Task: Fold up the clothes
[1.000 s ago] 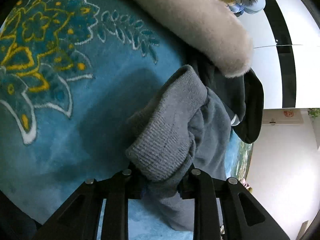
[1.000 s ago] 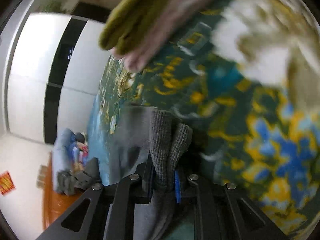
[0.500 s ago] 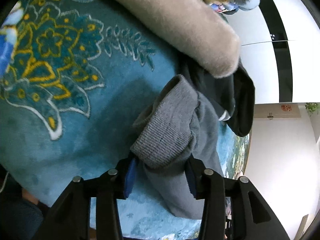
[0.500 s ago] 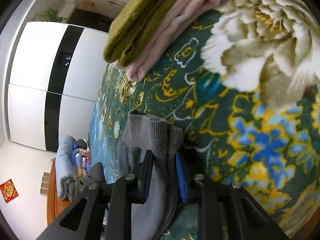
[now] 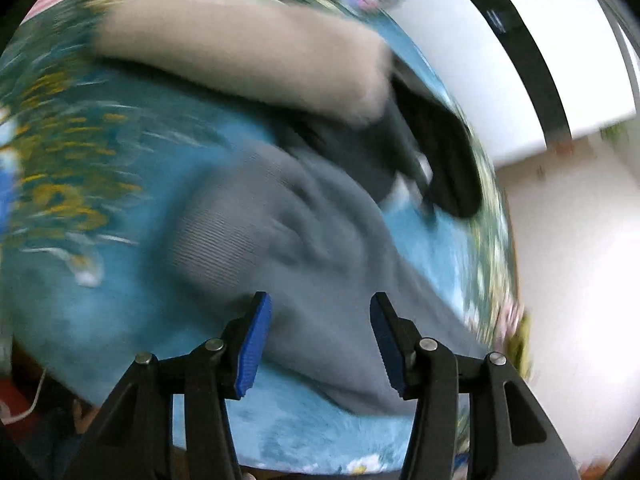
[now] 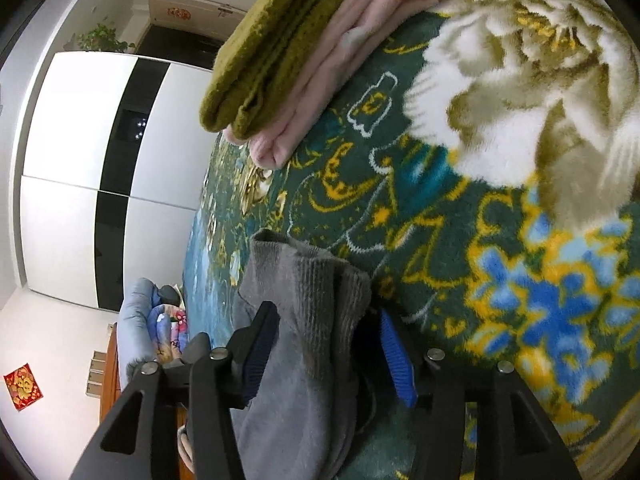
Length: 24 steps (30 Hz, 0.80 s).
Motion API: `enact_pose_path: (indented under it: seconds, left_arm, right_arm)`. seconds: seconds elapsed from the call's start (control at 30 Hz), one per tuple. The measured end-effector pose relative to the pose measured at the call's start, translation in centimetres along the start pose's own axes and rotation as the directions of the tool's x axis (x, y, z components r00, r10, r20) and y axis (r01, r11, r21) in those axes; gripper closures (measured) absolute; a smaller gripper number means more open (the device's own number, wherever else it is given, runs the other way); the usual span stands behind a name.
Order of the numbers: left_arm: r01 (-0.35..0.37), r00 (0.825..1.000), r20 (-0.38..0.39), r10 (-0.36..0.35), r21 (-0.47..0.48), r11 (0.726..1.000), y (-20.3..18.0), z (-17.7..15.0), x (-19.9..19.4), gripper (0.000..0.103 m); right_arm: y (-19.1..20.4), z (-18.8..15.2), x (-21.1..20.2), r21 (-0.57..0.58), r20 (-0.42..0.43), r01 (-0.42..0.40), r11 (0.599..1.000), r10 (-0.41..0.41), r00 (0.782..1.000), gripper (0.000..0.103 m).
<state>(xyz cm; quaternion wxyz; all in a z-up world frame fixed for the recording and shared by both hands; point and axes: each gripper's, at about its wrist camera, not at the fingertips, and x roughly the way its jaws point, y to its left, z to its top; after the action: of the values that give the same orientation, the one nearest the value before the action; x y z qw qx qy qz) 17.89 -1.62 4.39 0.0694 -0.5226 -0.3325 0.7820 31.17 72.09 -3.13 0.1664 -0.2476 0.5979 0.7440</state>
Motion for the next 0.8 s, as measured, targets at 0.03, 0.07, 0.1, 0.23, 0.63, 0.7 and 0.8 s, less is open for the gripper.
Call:
enact_pose_path:
  seconds: [0.03,0.07,0.1,0.23,0.63,0.7,0.8]
  left_arm:
    - [0.000,0.999,-0.040,0.002,0.048,0.999,-1.7,-0.9,1.6,0.050]
    - [0.003,0.997,-0.078,0.004,0.090,0.996,-3.1,-1.8,3.1,0.050]
    - [0.009,0.993,-0.115,0.006,0.129,0.992,-4.5,-2.8,4.5,0.050]
    - [0.023,0.975,-0.219,0.039,0.275,0.961,-9.3,-6.4,9.5,0.050]
    - [-0.087,0.952,-0.231,0.199,0.420,0.903,-13.0,-11.1,14.1,0.051]
    - [-0.089,0.954,-0.229,0.195,0.403,0.911,-13.0,-11.1,13.7,0.051]
    - [-0.071,0.960,-0.228,0.164,0.366,0.928,-12.2,-11.0,11.9,0.051]
  right_arm:
    - [-0.2,0.1,0.0,0.003,-0.002,-0.006,1.000,0.006,1.000,0.048]
    - [-0.5,0.1,0.0,0.007,-0.001,-0.013,1.000,0.013,1.000,0.048]
    - [-0.6,0.1,0.0,0.012,-0.001,-0.020,1.000,0.020,1.000,0.048]
    - [-0.8,0.4,0.2,0.006,0.000,-0.048,0.999,0.048,0.999,0.048]
    - [-2.6,1.0,0.7,-0.032,-0.033,-0.038,0.999,0.037,0.999,0.082]
    - [-2.2,1.2,1.0,-0.029,-0.039,-0.025,0.999,0.024,0.999,0.082]
    - [-0.4,0.9,0.3,-0.047,-0.022,-0.025,0.999,0.024,0.999,0.086]
